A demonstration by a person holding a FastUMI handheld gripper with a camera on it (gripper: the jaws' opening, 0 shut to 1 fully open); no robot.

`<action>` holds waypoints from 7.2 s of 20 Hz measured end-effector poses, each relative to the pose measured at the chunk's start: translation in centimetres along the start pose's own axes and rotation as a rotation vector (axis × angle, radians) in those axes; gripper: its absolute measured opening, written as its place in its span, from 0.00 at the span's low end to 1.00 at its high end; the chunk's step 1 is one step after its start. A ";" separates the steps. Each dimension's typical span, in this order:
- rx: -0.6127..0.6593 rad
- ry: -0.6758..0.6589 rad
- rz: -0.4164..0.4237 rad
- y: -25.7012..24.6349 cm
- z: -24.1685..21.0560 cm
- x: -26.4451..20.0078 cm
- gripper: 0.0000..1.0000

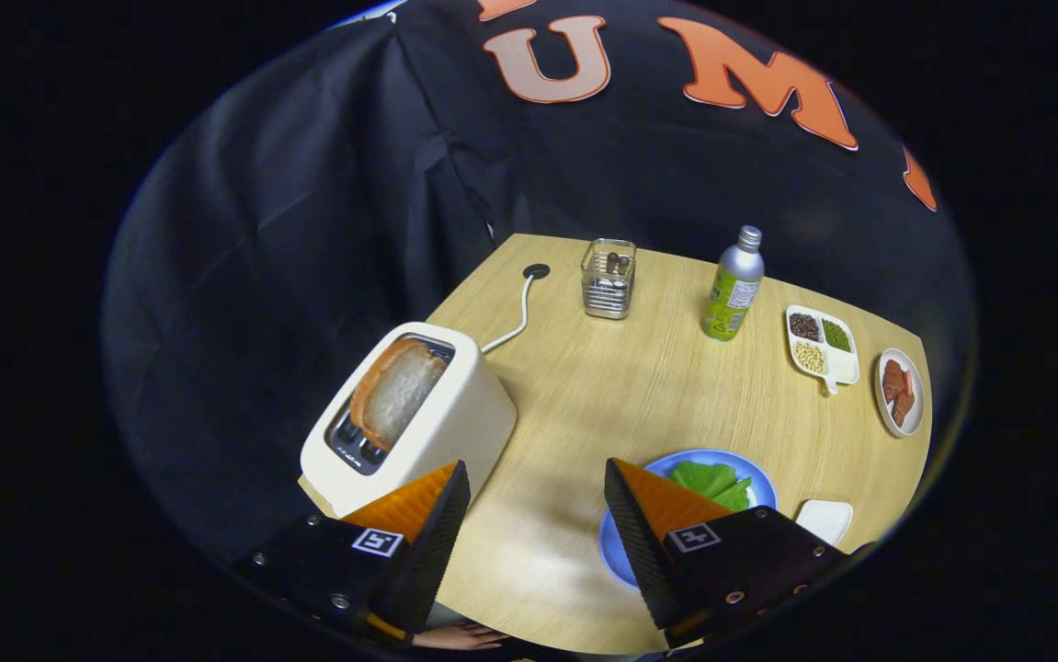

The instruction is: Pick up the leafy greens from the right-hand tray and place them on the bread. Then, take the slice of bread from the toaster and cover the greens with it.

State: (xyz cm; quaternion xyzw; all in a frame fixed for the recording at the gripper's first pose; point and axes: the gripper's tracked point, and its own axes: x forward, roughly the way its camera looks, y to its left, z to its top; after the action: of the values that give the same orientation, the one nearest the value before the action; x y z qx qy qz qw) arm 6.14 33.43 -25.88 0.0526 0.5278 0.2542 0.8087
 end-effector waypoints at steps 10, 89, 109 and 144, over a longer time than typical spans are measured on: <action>-0.033 0.046 0.075 8.7 3.6 1.7 0.89; 0.622 -0.138 0.313 -17.6 -7.3 -1.5 0.13; 0.608 -0.107 0.194 -20.7 -12.8 4.1 0.13; 0.005 -0.989 -0.262 -17.8 0.7 -28.1 0.97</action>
State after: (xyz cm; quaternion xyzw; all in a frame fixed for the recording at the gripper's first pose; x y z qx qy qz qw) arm 4.28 5.00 -8.60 0.1017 0.0848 0.0940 0.9867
